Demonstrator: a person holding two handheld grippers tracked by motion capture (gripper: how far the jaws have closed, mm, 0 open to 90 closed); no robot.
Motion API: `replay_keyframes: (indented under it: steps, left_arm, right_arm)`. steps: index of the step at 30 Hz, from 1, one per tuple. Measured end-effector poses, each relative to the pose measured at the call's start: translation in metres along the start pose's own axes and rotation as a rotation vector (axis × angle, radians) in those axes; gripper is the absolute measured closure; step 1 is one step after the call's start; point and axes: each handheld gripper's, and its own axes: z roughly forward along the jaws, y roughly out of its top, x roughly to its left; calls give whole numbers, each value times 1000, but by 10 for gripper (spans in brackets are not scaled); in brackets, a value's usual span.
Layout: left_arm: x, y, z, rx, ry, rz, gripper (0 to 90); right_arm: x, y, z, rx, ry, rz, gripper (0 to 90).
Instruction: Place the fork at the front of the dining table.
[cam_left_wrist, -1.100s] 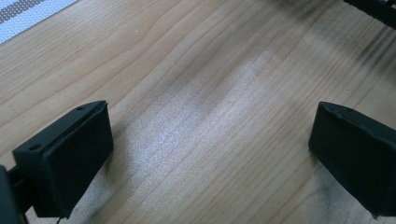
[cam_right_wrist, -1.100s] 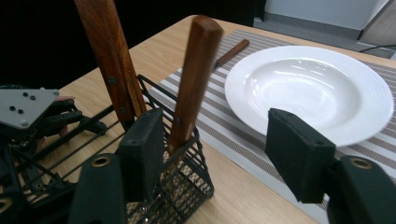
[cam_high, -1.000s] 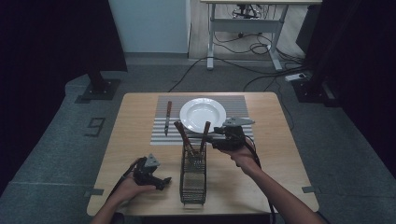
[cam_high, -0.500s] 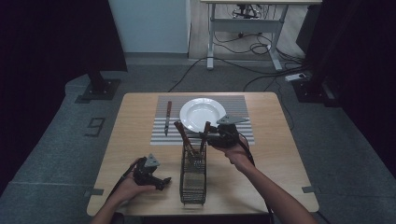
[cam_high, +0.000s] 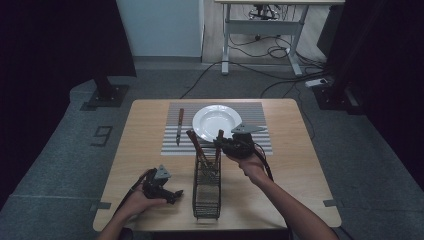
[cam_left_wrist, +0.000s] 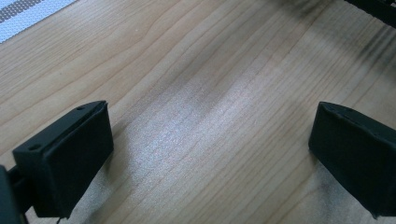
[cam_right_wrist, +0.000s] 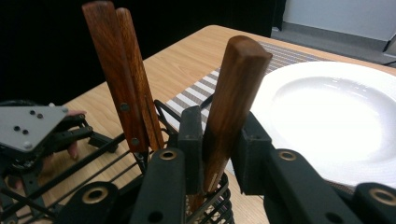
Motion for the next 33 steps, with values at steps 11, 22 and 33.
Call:
replay_keyframes:
  steps: [11,22,33]
  left_arm:
    - [0,0,0,0,-1,1,0]
    - [0,0,0,-1,-1,2,0]
    - [0,0,0,-1,-1,1,0]
  right_arm:
    - [6,4,-12,-64,36,-4,803]
    - [4,18,-35,-156,51,3,803]
    - [8,37,-67,-282,80,-4,803]
